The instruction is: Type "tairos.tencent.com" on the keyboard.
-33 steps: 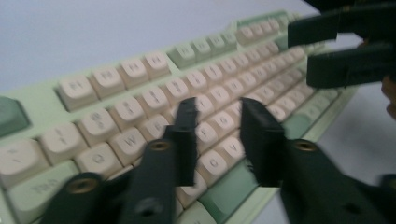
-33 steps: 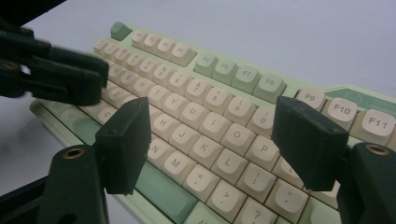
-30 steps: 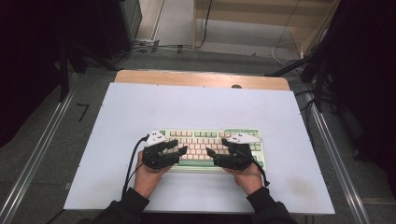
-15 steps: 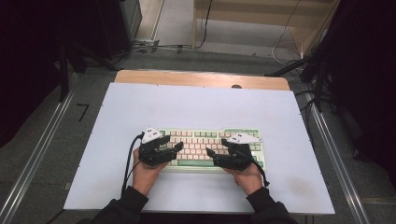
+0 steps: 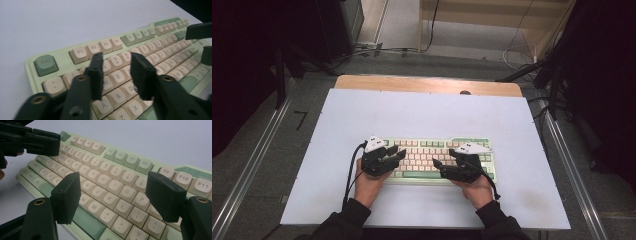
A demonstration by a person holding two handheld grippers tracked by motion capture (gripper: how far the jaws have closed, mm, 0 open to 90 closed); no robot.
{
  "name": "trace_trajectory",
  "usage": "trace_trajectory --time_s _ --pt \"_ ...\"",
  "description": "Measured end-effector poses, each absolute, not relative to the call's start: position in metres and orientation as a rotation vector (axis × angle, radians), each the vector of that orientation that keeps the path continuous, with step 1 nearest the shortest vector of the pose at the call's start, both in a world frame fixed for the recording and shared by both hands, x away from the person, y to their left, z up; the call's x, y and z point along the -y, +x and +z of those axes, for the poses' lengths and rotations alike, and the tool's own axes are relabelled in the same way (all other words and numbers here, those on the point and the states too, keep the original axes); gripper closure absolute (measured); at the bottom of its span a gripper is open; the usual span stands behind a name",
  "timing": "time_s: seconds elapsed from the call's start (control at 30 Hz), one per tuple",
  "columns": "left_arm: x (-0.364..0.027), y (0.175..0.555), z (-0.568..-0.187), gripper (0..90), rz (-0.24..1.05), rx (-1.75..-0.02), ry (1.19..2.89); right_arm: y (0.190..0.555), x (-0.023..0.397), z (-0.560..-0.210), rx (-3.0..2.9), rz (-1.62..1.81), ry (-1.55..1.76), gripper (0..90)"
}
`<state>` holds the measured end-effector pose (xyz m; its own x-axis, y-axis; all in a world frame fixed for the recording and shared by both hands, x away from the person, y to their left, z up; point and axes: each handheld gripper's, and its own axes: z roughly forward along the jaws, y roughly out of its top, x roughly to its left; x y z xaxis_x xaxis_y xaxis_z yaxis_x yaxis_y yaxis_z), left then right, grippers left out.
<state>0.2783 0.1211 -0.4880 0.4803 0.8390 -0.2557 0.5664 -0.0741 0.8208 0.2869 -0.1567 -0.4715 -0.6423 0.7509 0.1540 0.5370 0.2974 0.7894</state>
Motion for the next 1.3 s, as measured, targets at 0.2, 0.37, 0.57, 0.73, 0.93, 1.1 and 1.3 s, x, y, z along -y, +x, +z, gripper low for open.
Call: trace_trajectory --time_s 0.2,0.37,0.57,0.73,0.93,1.1,1.3 --pt "-0.116 0.283 -0.491 90.0 0.313 -1.175 1.791 0.287 0.156 -0.472 -2.326 1.262 1.181 26.8" --pt "-0.115 0.286 -0.493 90.0 0.309 -1.187 1.794 0.287 0.156 -0.472 -2.327 1.262 1.181 26.8" --pt "-0.114 0.287 -0.494 90.0 0.308 -1.192 1.803 0.287 0.156 -0.472 -2.329 1.262 1.183 26.8" --pt "-0.114 0.288 -0.495 90.0 0.308 -1.196 1.81 0.287 0.155 -0.473 -2.329 1.262 1.181 26.8" --pt "-0.113 0.288 -0.496 90.0 0.304 -1.2 1.815 0.287 0.155 -0.473 -2.331 1.261 1.181 26.8" --pt "-0.113 0.289 -0.497 90.0 0.305 -1.203 1.816 0.287 0.155 -0.473 -2.333 1.261 1.183 26.8" --pt "-0.112 0.289 -0.498 90.0 0.294 -1.211 1.82 0.287 0.155 -0.474 -2.334 1.259 1.183 26.8"
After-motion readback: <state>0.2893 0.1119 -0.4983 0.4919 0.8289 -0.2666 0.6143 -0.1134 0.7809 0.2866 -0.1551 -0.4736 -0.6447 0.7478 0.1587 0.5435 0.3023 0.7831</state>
